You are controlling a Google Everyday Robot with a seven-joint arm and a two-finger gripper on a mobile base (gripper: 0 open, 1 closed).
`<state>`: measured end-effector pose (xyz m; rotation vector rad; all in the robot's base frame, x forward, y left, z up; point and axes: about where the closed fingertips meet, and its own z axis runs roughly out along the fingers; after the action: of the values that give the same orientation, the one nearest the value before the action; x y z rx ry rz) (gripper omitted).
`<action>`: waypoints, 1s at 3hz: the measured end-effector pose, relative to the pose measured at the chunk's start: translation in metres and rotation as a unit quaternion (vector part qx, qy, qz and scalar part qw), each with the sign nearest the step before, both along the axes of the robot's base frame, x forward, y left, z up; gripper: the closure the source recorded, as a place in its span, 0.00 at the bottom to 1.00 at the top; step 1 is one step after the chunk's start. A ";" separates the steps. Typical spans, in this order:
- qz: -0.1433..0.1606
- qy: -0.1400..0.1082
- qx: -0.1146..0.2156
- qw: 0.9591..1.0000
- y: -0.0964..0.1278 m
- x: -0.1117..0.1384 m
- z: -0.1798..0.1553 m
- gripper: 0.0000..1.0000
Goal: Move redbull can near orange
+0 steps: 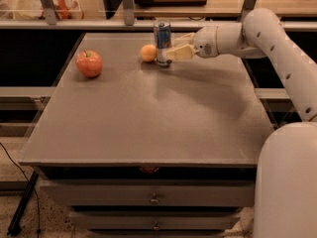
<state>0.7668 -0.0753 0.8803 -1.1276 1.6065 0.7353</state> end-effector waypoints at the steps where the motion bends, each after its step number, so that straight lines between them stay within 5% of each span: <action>1: -0.001 0.000 0.005 1.000 0.001 0.001 -0.002 1.00; 3: -0.002 0.004 0.020 1.000 0.002 0.000 -0.007 0.59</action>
Offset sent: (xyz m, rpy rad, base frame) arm -0.0006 -0.0061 -0.0065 0.0476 0.0045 -0.0186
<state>0.7669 -0.0737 0.8729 -1.0930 1.5933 0.7663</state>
